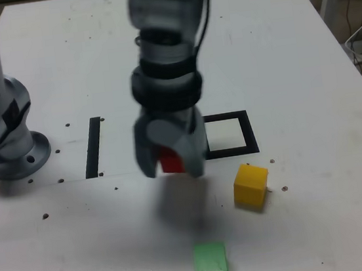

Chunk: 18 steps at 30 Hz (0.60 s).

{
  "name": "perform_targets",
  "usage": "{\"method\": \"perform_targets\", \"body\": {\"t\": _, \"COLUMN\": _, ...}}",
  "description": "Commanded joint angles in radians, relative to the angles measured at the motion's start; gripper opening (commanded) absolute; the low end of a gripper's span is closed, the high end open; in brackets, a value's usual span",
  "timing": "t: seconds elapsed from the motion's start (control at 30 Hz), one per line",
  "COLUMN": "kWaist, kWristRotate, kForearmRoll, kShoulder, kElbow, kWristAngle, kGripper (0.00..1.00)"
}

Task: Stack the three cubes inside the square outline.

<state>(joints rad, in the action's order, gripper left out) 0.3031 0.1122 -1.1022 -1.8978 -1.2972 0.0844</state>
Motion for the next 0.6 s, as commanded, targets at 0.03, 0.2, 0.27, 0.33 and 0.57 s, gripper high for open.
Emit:
{"method": "perform_targets", "body": {"t": 0.03, "kWaist": -0.043, "kWristRotate": -0.004, "kForearmRoll": -0.008, "kShoulder": -0.034, "kElbow": -0.041, "kWristAngle": 0.002, "kGripper": 0.33}}
{"method": "perform_targets", "body": {"t": 0.2, "kWaist": -0.101, "kWristRotate": -0.023, "kForearmRoll": -0.015, "kShoulder": -0.064, "kElbow": -0.077, "kWristAngle": 0.003, "kGripper": 0.33}}
{"method": "perform_targets", "body": {"t": 0.27, "kWaist": -0.127, "kWristRotate": -0.038, "kForearmRoll": -0.016, "kShoulder": -0.074, "kElbow": -0.088, "kWristAngle": 0.003, "kGripper": 0.33}}
{"method": "perform_targets", "body": {"t": 0.33, "kWaist": -0.148, "kWristRotate": -0.053, "kForearmRoll": -0.017, "kShoulder": -0.082, "kElbow": -0.097, "kWristAngle": 0.003, "kGripper": 0.33}}
{"method": "perform_targets", "body": {"t": 0.57, "kWaist": -0.207, "kWristRotate": -0.097, "kForearmRoll": -0.021, "kShoulder": -0.112, "kElbow": -0.131, "kWristAngle": 0.004, "kGripper": 0.33}}
